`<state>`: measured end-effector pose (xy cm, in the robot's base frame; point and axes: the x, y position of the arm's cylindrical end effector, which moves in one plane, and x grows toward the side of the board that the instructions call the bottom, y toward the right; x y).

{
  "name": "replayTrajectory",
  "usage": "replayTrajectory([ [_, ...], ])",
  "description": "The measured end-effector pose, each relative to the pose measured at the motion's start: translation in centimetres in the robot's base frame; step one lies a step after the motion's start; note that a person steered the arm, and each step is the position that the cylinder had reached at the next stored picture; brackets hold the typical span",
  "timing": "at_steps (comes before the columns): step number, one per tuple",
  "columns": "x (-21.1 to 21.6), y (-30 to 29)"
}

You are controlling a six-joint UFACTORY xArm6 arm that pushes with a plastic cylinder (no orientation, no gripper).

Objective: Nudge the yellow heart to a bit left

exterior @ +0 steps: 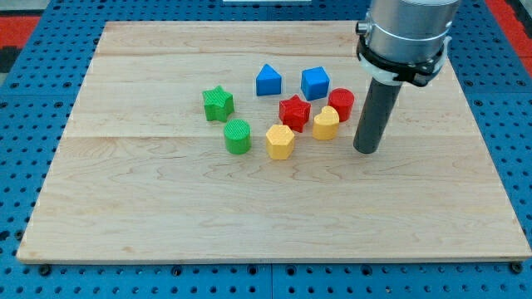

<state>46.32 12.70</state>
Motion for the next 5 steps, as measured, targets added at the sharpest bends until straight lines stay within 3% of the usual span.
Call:
replayTrajectory([
  [5, -0.5, -8.2],
])
